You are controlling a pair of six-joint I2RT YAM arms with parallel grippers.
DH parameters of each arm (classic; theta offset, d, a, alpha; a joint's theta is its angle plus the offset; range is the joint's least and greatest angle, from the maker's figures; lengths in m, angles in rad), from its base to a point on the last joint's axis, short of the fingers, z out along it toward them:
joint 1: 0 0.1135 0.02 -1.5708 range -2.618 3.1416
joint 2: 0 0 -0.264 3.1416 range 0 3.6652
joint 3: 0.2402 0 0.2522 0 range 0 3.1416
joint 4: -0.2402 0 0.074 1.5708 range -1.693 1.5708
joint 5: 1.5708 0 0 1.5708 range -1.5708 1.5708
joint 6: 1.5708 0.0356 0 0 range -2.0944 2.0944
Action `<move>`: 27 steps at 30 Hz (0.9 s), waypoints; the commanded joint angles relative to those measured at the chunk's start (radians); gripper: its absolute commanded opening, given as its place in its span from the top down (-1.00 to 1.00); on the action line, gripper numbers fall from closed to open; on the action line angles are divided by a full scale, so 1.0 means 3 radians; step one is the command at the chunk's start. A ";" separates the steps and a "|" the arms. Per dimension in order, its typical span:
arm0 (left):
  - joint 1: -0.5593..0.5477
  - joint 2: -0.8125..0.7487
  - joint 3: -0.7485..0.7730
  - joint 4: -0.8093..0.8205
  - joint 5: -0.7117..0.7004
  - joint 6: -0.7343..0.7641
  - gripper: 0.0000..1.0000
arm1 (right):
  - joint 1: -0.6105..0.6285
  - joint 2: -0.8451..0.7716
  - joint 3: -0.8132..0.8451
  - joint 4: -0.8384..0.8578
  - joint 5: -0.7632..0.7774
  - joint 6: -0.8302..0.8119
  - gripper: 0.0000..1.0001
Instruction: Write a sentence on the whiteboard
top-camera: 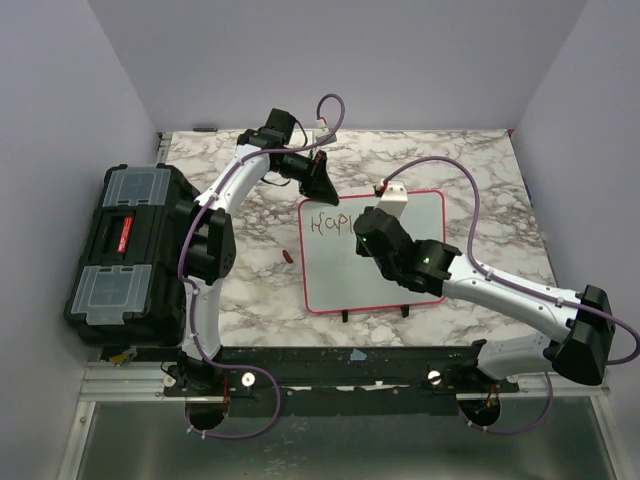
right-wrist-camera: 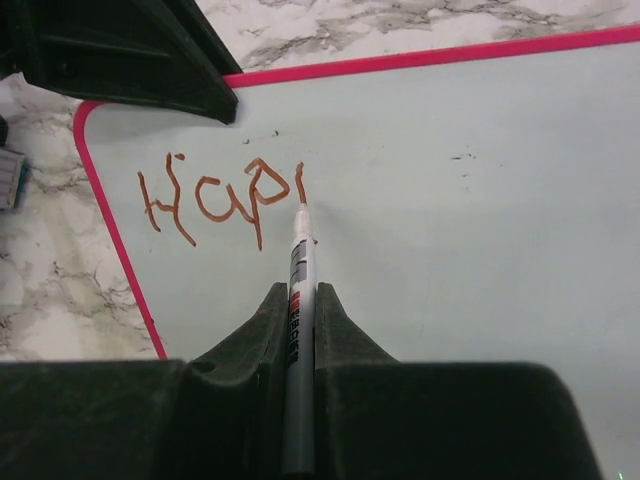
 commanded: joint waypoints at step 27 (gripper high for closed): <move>0.0015 -0.0171 0.0010 0.0097 0.0168 0.0114 1.00 | -0.0044 0.0300 0.0187 0.0032 0.0511 -0.0042 0.99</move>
